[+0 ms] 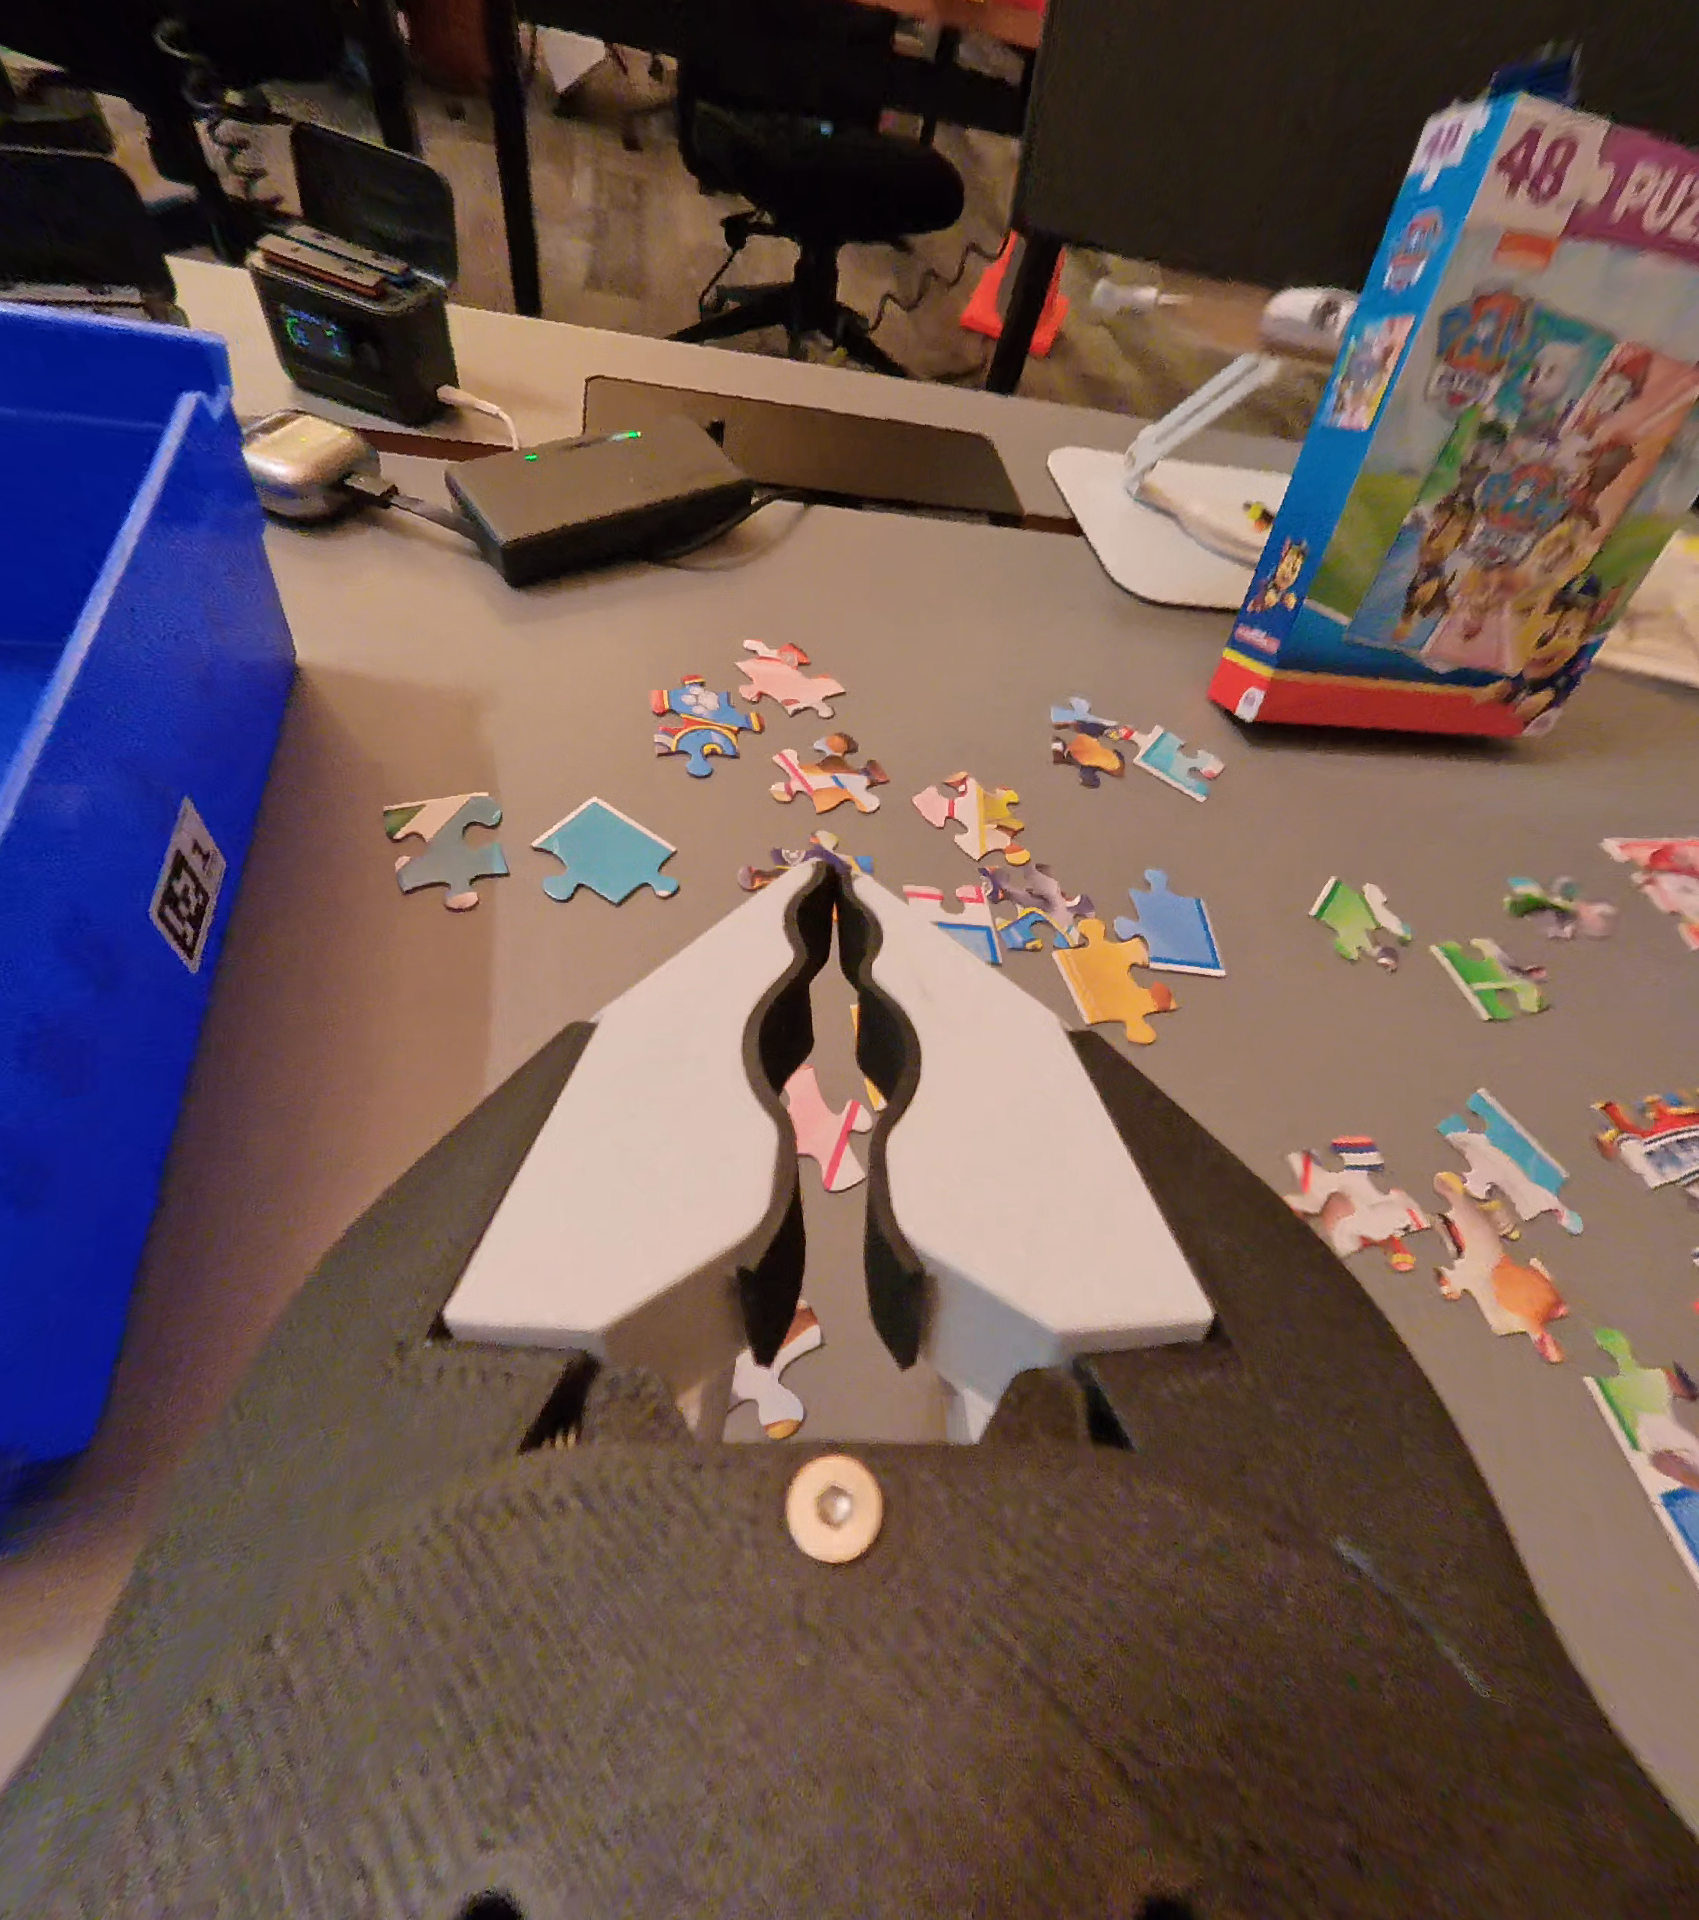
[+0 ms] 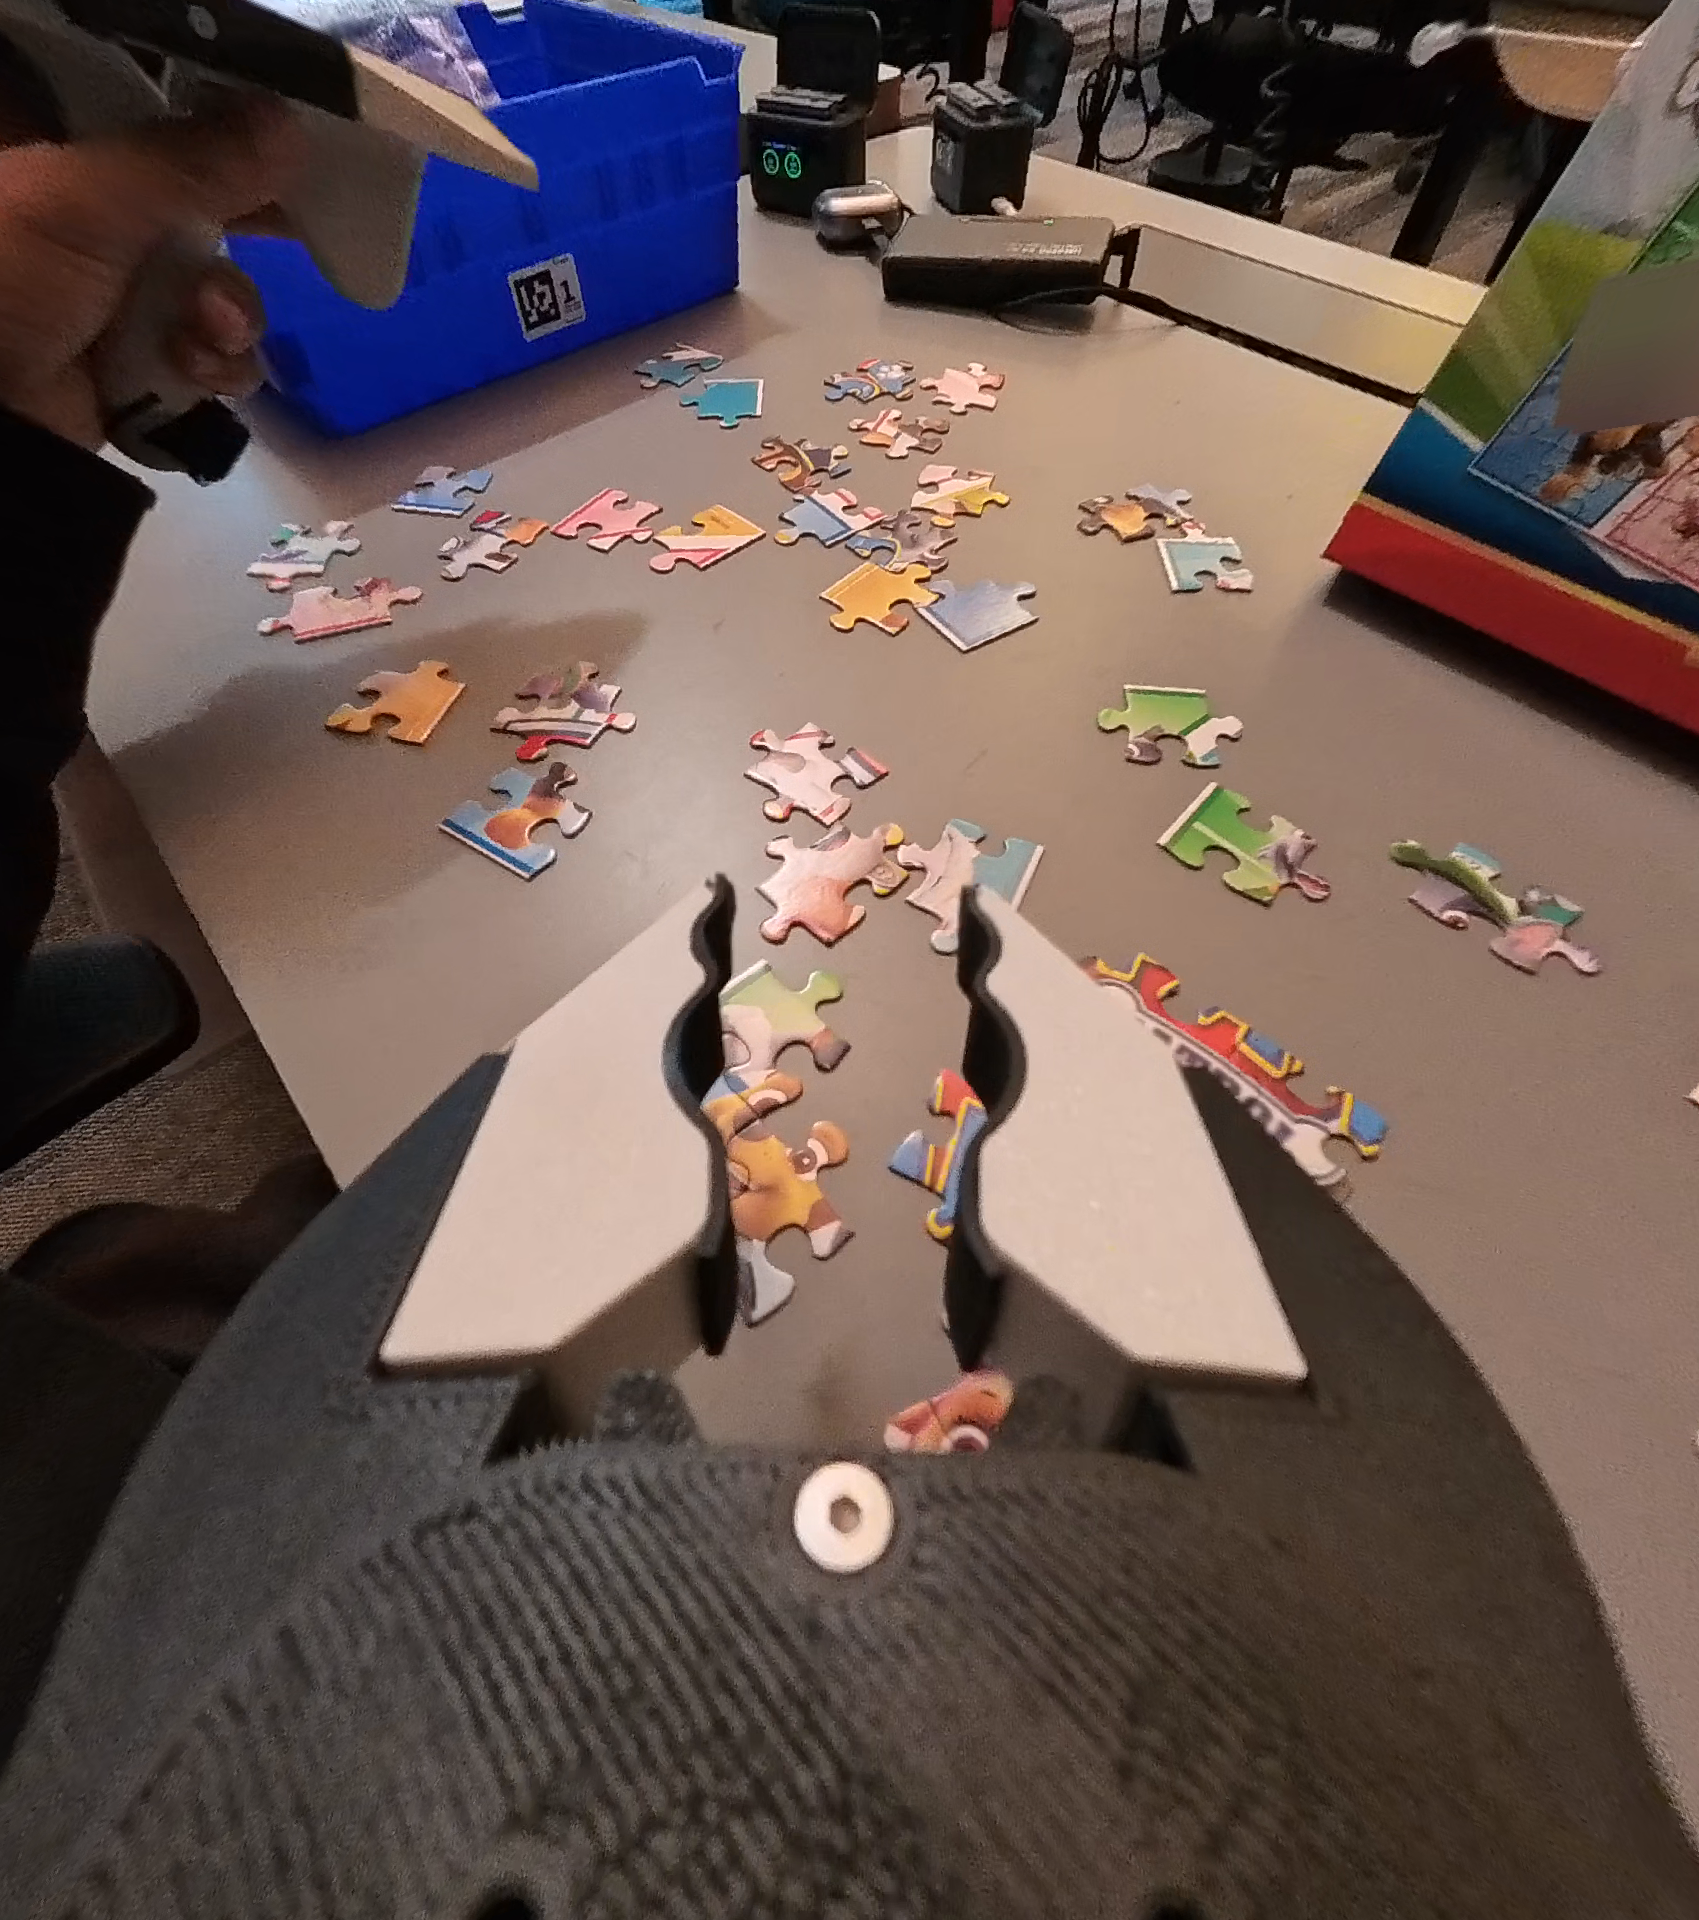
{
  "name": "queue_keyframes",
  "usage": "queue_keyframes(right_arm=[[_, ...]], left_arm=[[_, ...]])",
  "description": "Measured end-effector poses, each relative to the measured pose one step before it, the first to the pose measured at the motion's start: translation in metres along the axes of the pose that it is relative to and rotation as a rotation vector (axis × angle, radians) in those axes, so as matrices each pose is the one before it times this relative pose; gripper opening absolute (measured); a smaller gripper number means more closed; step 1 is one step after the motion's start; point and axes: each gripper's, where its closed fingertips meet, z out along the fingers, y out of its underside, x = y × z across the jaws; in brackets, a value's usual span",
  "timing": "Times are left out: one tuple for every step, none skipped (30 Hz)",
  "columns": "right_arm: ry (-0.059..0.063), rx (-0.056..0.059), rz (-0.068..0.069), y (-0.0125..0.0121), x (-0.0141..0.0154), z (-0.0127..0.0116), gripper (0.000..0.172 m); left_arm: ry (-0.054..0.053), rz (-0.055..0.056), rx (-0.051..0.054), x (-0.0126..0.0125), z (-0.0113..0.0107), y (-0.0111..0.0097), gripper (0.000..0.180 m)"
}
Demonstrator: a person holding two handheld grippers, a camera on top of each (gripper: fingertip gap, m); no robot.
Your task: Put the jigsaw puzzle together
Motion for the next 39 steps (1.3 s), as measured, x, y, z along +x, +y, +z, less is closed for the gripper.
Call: queue_keyframes(right_arm=[[-0.0026, -0.0015, -0.0033, 0.00059, -0.00093, 0.00130, 0.042], [-0.0020, -0.0023, -0.0051, 0.00037, -0.00091, 0.00098, 0.043], [0.0006, -0.0041, -0.0073, 0.00009, -0.00035, 0.00032, 0.043], [0.0061, -0.0039, -0.0103, -0.00002, 0.00064, -0.00050, 0.043], [0.0115, -0.0011, -0.0121, -0.00034, 0.00168, -0.00120, 0.044], [0.0131, 0.0025, -0.0102, -0.00062, 0.00228, -0.00146, 0.043], [0.0102, 0.0053, -0.0045, -0.00038, 0.00234, -0.00133, 0.043], [0.0042, 0.0063, 0.0030, 0.00020, 0.00159, -0.00084, 0.043], [-0.0014, 0.0050, 0.0093, 0.00107, 0.00075, -0.00027, 0.043], [-0.0044, 0.0020, 0.0129, 0.00204, 0.00032, -0.00002, 0.042], [-0.0046, -0.0012, 0.0136, 0.00269, 0.00025, 0.00023, 0.043], [-0.0029, -0.0032, 0.0123, 0.00277, 0.00048, -0.00002, 0.043], [0.0005, -0.0023, 0.0087, 0.00188, 0.00076, -0.00049, 0.043], [0.0061, 0.0004, 0.0032, 0.00057, 0.00165, -0.00141, 0.043], [0.0124, 0.0033, -0.0018, -0.00075, 0.00261, -0.00234, 0.043], [0.0169, 0.0062, -0.0048, -0.00186, 0.00349, -0.00307, 0.043], [0.0197, 0.0091, -0.0061, -0.00239, 0.00397, -0.00388, 0.043], [0.0232, 0.0099, -0.0072, -0.00236, 0.00485, -0.00448, 0.042], [0.0291, 0.0085, -0.0097, -0.00179, 0.00608, -0.00506, 0.042], [0.0375, 0.0054, -0.0142, -0.00085, 0.00789, -0.00587, 0.042], [0.0489, 0.0012, -0.0206, 0.00018, 0.01035, -0.00681, 0.042], [0.0623, -0.0027, -0.0265, 0.00117, 0.01331, -0.00790, 0.040], [0.0725, -0.0051, -0.0276, 0.00164, 0.01616, -0.00887, 0.039], [0.0761, -0.0057, -0.0234, 0.00202, 0.01821, -0.00985, 0.038], [0.0745, -0.0047, -0.0148, 0.00237, 0.01947, -0.01058, 0.038], [0.0683, -0.0020, -0.0014, 0.00272, 0.01962, -0.01077, 0.038], [0.0574, 0.0014, 0.0142, 0.00310, 0.01848, -0.01048, 0.037], [0.0441, 0.0034, 0.0287, 0.00374, 0.01651, -0.00955, 0.037], [0.0303, 0.0037, 0.0357, 0.00477, 0.01376, -0.00831, 0.037], [0.0225, 0.0018, 0.0370, 0.00625, 0.01185, -0.00684, 0.037], [0.0189, -0.0017, 0.0389, 0.00791, 0.01027, -0.00495, 0.036], [0.0090, -0.0032, 0.0428, 0.00868, 0.00786, -0.00313, 0.036], [-0.0054, 0.0008, 0.0476, 0.00842, 0.00466, -0.00128, 0.035], [-0.0198, 0.0109, 0.0530, 0.00704, 0.00174, 0.00036, 0.032], [-0.0342, 0.0208, 0.0563, 0.00526, -0.00109, 0.00149, 0.029], [-0.0432, 0.0198, 0.0529, 0.00410, -0.00268, 0.00246, 0.029], [-0.0408, 0.0113, 0.0423, 0.00382, -0.00273, 0.00315, 0.029], [-0.0261, 0.0026, 0.0313, 0.00356, -0.00086, 0.00314, 0.030], [-0.0142, -0.0020, 0.0182, 0.00288, 0.00044, 0.00266, 0.030]], left_arm=[[-0.0157, 0.0266, -0.0138, 0.00088, 0.00249, 0.00228, 0.000], [-0.0197, 0.0228, -0.0167, -0.00085, 0.00241, 0.00292, 0.000], [-0.0208, 0.0165, -0.0166, -0.00197, 0.00253, 0.00305, 0.000], [-0.0148, 0.0097, -0.0132, -0.00184, 0.00256, 0.00301, 0.000], [-0.0026, 0.0043, -0.0119, -0.00023, 0.00247, 0.00306, 0.000], [0.0063, -0.0016, -0.0119, 0.00086, 0.00259, 0.00303, 0.000], [0.0084, -0.0055, -0.0094, 0.00116, 0.00224, 0.00232, 0.000], [0.0080, -0.0046, -0.0055, 0.00136, 0.00212, 0.00145, 0.000], [0.0058, -0.0017, -0.0034, 0.00123, 0.00194, 0.00069, 0.000], [0.0029, 0.0014, -0.0027, 0.00120, 0.00174, 0.00011, 0.000], [0.0018, 0.0036, -0.0013, 0.00144, 0.00172, -0.00054, 0.000], [0.0042, 0.0037, 0.0007, 0.00193, 0.00191, -0.00106, 0.000], [0.0113, 0.0019, 0.0001, 0.00323, 0.00244, -0.00106, 0.000], [0.0204, -0.0007, -0.0026, 0.00457, 0.00315, -0.00061, 0.001], [0.0236, -0.0035, -0.0038, 0.00514, 0.00377, -0.00062, 0.003], [0.0228, -0.0039, -0.0040, 0.00503, 0.00433, -0.00066, 0.004], [0.0201, -0.0016, -0.0059, 0.00471, 0.00464, -0.00069, 0.005], [0.0160, 0.0015, -0.0077, 0.00449, 0.00491, -0.00078, 0.007], [0.0127, 0.0055, -0.0058, 0.00426, 0.00493, -0.00147, 0.008], [0.0105, 0.0091, -0.0038, 0.00445, 0.00507, -0.00184, 0.008], [0.0091, 0.0103, -0.0046, 0.00451, 0.00536, -0.00178, 0.009], [0.0096, 0.0116, -0.0083, 0.00479, 0.00562, -0.00143, 0.010], [0.0089, 0.0134, -0.0095, 0.00491, 0.00585, -0.00123, 0.011], [0.0070, 0.0144, -0.0098, 0.00466, 0.00599, -0.00113, 0.012], [0.0052, 0.0145, -0.0091, 0.00448, 0.00598, -0.00141, 0.012], [0.0053, 0.0160, -0.0085, 0.00461, 0.00567, -0.00183, 0.013], [0.0039, 0.0199, -0.0099, 0.00437, 0.00539, -0.00198, 0.014], [-0.0022, 0.0237, -0.0131, 0.00353, 0.00461, -0.00204, 0.015], [-0.0107, 0.0257, -0.0095, 0.00237, 0.00366, -0.00246, 0.016], [-0.0144, 0.0256, -0.0034, 0.00188, 0.00299, -0.00307, 0.016], [-0.0126, 0.0231, -0.0010, 0.00216, 0.00254, -0.00283, 0.016], [-0.0073, 0.0185, -0.0025, 0.00277, 0.00229, -0.00208, 0.016], [-0.0022, 0.0142, -0.0027, 0.00328, 0.00216, -0.00158, 0.016], [-0.0004, 0.0097, 0.0000, 0.00326, 0.00210, -0.00111, 0.016], [-0.0022, 0.0055, 0.0013, 0.00274, 0.00185, -0.00059, 0.017], [-0.0040, 0.0042, 0.0003, 0.00188, 0.00149, 0.00014, 0.019], [-0.0050, 0.0061, -0.0014, 0.00136, 0.00105, 0.00046, 0.020], [-0.0084, 0.0069, -0.0022, 0.00026, 0.00034, 0.00043, 0.021], [-0.0131, 0.0058, -0.0020, -0.00098, -0.00038, 0.00020, 0.021]])
